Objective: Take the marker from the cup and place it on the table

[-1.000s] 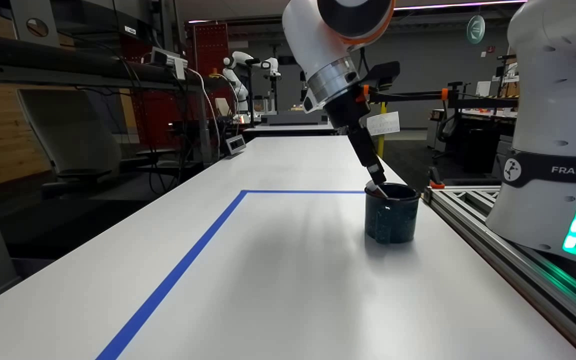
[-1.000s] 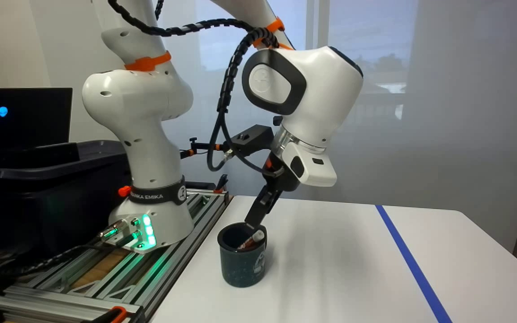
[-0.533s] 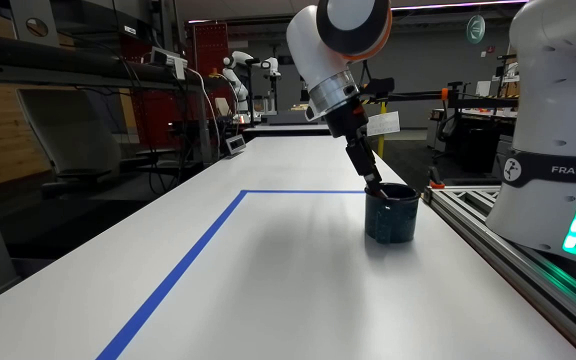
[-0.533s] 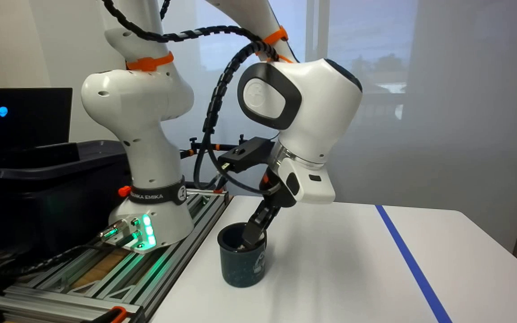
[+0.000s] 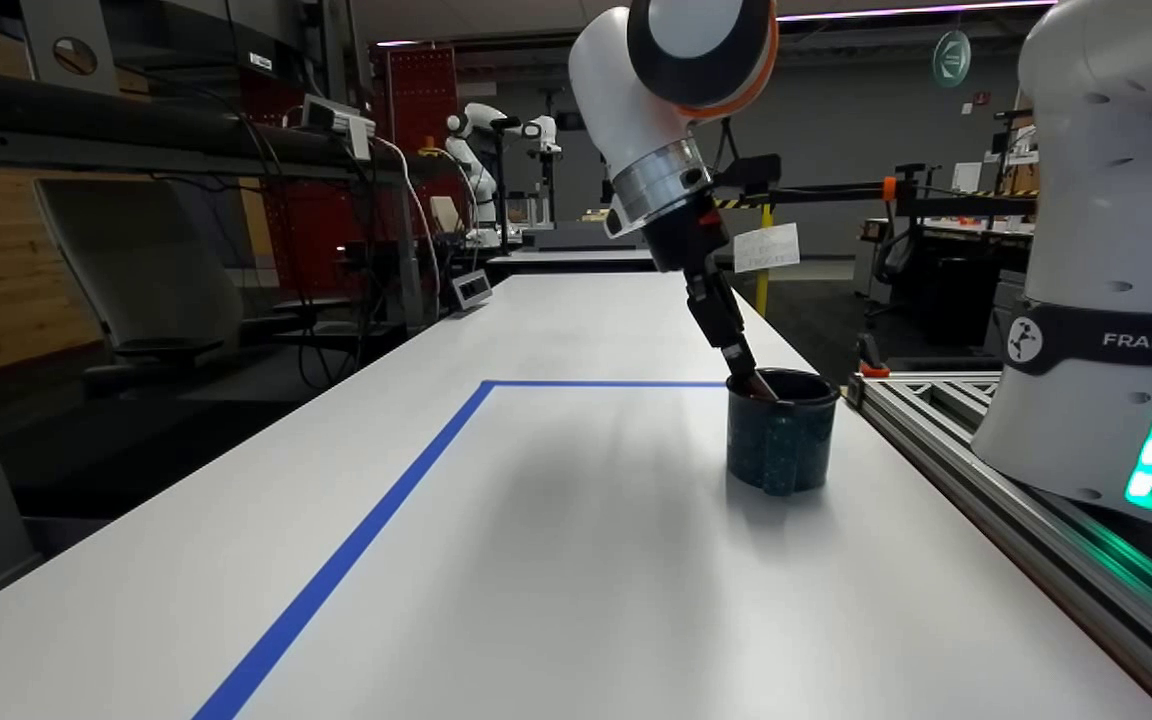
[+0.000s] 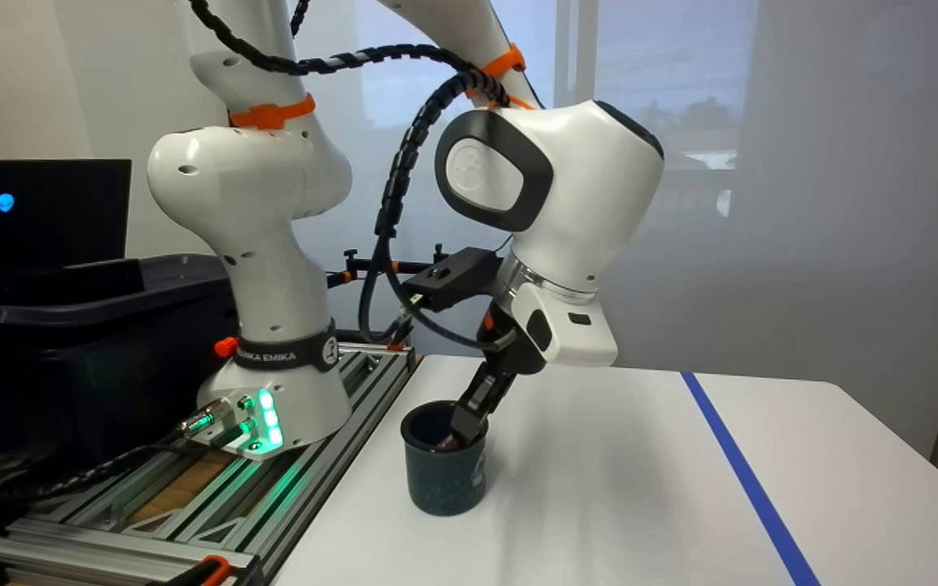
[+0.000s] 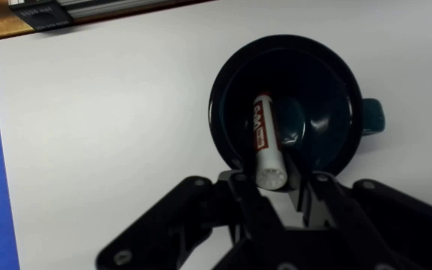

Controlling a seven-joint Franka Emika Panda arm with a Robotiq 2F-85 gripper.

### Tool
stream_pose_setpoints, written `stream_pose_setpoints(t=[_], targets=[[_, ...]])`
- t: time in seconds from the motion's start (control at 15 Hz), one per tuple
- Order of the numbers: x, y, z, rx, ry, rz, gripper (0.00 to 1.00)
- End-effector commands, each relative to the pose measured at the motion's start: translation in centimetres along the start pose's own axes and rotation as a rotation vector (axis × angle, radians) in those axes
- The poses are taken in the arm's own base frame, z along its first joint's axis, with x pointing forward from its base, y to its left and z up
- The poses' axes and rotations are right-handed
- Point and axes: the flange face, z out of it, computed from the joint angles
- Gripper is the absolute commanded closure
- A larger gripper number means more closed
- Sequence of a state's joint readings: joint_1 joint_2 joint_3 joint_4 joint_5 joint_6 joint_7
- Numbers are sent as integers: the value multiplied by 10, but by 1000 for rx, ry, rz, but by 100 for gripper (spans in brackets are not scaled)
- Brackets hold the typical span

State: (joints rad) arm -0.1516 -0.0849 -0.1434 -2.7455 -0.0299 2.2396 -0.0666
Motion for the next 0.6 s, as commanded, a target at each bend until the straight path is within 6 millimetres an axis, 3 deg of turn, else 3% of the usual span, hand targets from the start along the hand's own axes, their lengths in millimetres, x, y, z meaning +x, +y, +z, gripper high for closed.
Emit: stream_pose_setpoints(t=[0.0,0.2,0.33,0.53], targets=[[2,-4,-1,-1,9,-17,94],[-6,-8,-20,52,26,-51,94],[-22,-8,-33,76,59,-73,94],[-34,1,-61,95,95,-76,94]])
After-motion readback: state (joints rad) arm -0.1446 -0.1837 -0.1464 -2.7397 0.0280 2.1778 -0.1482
